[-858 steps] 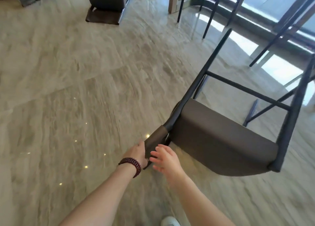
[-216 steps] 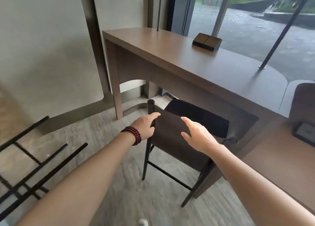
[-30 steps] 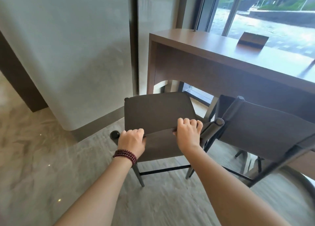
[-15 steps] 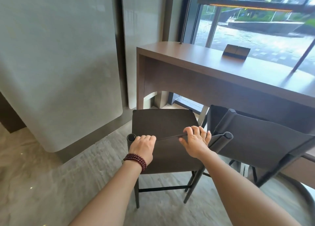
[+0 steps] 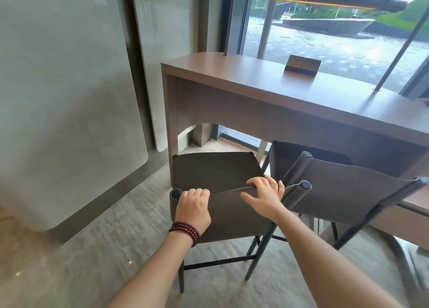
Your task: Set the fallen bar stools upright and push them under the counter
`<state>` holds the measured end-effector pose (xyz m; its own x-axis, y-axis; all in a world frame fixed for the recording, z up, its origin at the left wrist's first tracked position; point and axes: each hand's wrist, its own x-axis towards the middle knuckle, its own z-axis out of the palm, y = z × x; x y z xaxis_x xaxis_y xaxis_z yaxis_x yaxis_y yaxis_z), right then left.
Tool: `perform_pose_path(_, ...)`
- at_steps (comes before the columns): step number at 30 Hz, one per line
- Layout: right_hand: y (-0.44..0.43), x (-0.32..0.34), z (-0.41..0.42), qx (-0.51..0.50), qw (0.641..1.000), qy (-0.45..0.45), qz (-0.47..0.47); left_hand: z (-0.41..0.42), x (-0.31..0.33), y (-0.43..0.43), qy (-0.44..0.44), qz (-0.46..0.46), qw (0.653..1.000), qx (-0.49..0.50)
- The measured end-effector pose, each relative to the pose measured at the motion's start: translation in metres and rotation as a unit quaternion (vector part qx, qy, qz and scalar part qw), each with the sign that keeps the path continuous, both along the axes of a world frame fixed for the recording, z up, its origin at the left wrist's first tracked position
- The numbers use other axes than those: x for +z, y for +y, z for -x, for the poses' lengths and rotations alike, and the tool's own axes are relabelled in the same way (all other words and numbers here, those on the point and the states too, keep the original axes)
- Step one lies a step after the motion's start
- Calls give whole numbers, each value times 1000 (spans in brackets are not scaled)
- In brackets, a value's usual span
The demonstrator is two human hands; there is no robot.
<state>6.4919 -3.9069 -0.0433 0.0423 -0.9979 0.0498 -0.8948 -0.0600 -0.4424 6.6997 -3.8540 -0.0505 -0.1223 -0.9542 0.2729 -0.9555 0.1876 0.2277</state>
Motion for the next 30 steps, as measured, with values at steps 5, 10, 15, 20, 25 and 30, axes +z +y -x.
perform_pose_path(5,36,12,11,-209,890,-384,125,7,16,23,294,90,951,47)
perform_pose_path(10,47,3,25,-348,669,-624,-205,38,11,40,673,-175,642,323)
perform_pose_path(15,34,15,12,-311,564,-706,-293,55,16,17,826,-282,404,272)
perform_pose_path(20,14,20,1,-297,564,-707,-307,52,21,-11,861,-260,338,276)
perform_pose_path(25,-4,15,-1,-301,549,-720,-300,45,17,-25,859,-219,346,308)
perform_pose_path(30,-19,8,7,-322,562,-706,-287,36,-4,-32,539,-222,753,305)
